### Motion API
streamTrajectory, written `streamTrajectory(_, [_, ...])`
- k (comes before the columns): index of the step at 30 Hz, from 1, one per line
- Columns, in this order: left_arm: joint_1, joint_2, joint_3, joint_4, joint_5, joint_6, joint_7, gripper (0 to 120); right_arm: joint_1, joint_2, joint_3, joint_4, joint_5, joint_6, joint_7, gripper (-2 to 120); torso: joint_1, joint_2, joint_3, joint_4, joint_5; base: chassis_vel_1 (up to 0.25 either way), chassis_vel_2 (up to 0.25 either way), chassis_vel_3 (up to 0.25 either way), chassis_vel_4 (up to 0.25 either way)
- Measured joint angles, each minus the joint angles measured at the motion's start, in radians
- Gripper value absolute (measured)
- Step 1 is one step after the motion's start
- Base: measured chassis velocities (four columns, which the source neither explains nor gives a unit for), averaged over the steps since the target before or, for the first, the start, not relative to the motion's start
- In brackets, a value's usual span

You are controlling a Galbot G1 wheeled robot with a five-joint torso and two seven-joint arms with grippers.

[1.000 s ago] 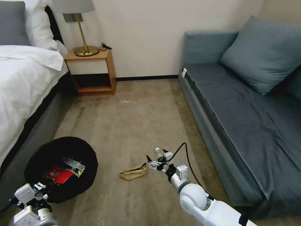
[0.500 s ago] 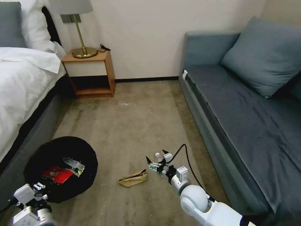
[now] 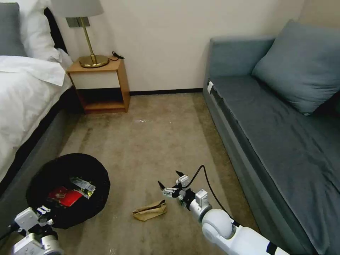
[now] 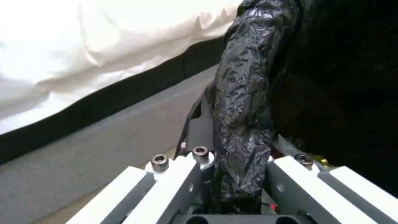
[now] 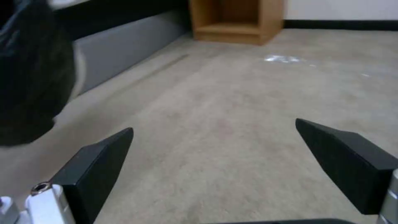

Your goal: Pick up the trash bin, then pick up the garbage on the floor and place it into the trash bin.

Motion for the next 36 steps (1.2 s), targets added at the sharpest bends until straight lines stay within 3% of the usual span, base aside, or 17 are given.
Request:
streamTrajectory(3, [-0.003, -0.004, 0.0, 0.005, 0.002, -0.002, 0.0, 3, 0.037, 0.008, -0.02, -0.063, -0.064, -0.002, -0.161, 100, 0.0, 0.0, 0.0, 0.0, 0.0001, -0.068, 0.068, 0.062, -0.062])
streamTrajectory(11, [-0.013, -0.013, -0.002, 0.026, 0.035, -0.034, 0.007, 3, 0.17, 0.055, -0.085, -0.217, -0.139, -0.035, -0.393, 100, 0.0, 0.0, 0.0, -0.0002, -0.0001, -0.065, 0.056, 0.05, -0.06])
streamTrajectory(22, [-0.035, -0.021, -0.005, 0.052, 0.03, -0.034, 0.012, 3, 0.324, 0.194, -0.181, -0.454, -0.226, -0.056, -0.442, 100, 0.0, 0.0, 0.0, 0.0002, 0.0, 0.0, 0.0, 0.0, 0.0])
streamTrajectory(36, [-0.055, -0.037, -0.006, 0.066, 0.023, -0.031, 0.021, 3, 0.287, 0.271, -0.201, -0.639, -0.377, -0.045, -0.533, 100, 0.0, 0.0, 0.0, -0.0001, 0.0, 0.0, 0.0, 0.0, 0.0])
